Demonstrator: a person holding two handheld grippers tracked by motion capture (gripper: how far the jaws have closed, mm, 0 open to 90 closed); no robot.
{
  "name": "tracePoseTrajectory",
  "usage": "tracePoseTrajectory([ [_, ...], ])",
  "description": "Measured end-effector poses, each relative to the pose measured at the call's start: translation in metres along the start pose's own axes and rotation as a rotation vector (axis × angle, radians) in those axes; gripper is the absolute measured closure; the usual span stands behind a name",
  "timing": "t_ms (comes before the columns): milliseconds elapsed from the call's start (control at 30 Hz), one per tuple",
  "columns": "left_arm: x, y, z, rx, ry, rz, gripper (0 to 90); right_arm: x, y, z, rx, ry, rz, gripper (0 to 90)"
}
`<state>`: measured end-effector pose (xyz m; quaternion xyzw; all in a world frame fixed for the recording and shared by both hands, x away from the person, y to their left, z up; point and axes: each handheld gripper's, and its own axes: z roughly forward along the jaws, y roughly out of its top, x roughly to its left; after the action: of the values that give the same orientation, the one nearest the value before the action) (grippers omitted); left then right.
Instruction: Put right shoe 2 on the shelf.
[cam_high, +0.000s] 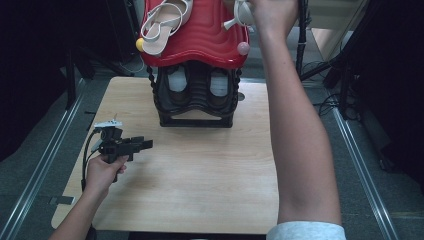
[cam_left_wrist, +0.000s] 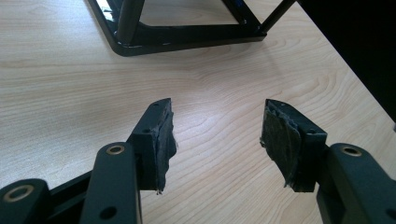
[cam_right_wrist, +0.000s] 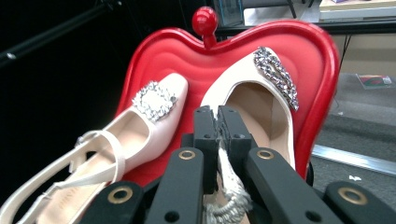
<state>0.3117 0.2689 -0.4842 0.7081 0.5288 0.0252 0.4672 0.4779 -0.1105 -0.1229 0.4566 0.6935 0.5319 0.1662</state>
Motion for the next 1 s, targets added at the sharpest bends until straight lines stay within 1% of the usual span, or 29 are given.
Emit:
tracePoseTrajectory([
  [67, 0.0, 0.0, 0.0, 0.002, 0.001, 0.0, 43.7, 0.002, -0.006, 0.008, 0.013, 0.004, -0.015, 88.7],
  [133, 0.0, 0.0, 0.0, 0.003, 0.002, -0.001, 43.7, 0.005, -0.011, 0.013, 0.01, 0.008, -0.027, 88.7],
  [300, -0.001, 0.0, 0.001, 0.0, -0.001, 0.004, 43.6, 0.01, -0.024, 0.023, 0.031, 0.008, -0.059, 88.6],
  [500, 0.0, 0.0, 0.001, 0.001, -0.001, -0.001, 43.5, 0.013, -0.035, 0.034, 0.047, 0.014, -0.067, 88.5],
  [633, 0.0, 0.0, 0.001, 0.003, -0.002, -0.005, 43.3, 0.014, -0.04, 0.04, 0.057, 0.015, -0.082, 88.3],
  [733, 0.0, 0.0, 0.001, -0.001, -0.002, -0.004, 43.3, 0.012, -0.045, 0.042, 0.058, 0.027, -0.065, 88.1],
  [833, 0.0, 0.0, 0.001, 0.007, -0.003, 0.0, 43.3, 0.01, -0.05, 0.044, 0.059, 0.04, -0.046, 87.6],
  [900, 0.0, 0.0, 0.001, 0.006, -0.003, 0.001, 43.3, 0.009, -0.053, 0.046, 0.053, 0.048, -0.04, 86.5],
  [1000, 0.0, 0.0, 0.002, 0.005, -0.002, -0.002, 43.3, 0.011, -0.054, 0.046, 0.045, 0.049, -0.047, 85.3],
])
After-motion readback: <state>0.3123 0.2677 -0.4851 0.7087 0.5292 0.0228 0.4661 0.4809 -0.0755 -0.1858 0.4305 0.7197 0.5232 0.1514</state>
